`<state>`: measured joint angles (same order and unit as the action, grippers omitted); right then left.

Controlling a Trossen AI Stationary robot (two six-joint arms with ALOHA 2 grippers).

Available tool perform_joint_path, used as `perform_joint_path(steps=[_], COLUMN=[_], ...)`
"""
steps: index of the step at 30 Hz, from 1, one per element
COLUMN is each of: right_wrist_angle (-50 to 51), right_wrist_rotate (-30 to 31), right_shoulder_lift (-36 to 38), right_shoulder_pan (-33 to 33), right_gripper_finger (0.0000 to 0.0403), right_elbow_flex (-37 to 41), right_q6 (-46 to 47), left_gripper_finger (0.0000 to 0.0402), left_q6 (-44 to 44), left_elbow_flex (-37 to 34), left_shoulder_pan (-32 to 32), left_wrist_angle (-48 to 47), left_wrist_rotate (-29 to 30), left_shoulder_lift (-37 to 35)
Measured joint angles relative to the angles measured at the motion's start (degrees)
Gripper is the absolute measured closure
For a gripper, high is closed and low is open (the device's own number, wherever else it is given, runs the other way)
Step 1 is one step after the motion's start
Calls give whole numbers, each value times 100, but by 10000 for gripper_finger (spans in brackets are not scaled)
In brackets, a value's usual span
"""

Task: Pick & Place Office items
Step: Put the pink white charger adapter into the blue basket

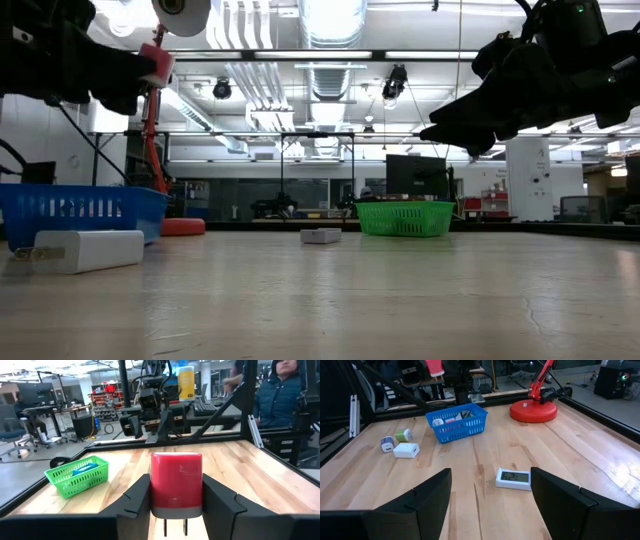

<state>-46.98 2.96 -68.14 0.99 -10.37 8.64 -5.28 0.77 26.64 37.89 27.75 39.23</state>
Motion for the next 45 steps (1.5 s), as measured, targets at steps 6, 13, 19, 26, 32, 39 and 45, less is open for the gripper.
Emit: perform_joint_path(steps=[6, 13, 19, 26, 32, 39, 45], right_wrist_angle=[1, 0, 4, 7, 8, 7, 6], right_wrist_rotate=[-2, -14, -13, -11, -3, 2, 4], right_shoulder_lift=[0, 0, 0, 0, 0, 0, 0], right_shoulder_pan=[0, 0, -2, 0, -1, 0, -1], right_gripper_finger=[140, 140, 140, 140, 140, 140, 140], right_elbow_flex=[2, 2, 2, 4, 4, 4, 4], right_q6=[0, 22, 28, 42, 42, 42, 42], left_gripper_finger=[273, 273, 273, 273, 273, 273, 273], left_q6=[98, 295, 658, 1259, 1795, 2147, 2632], left_elbow_flex=[-42, -43, 61, 644, 979, 1150, 1359], left_shoulder_pan=[-158, -264, -307, -340, -340, -344, -346], left_wrist_angle=[-509, -1295, -2041, -3493, -4485, -5136, -5840], left_wrist_rotate=[-190, -232, -230, -43, 168, 87, 40], left_shoulder_lift=[-472, -968, -1243, -1310, -1303, -1299, -1212])
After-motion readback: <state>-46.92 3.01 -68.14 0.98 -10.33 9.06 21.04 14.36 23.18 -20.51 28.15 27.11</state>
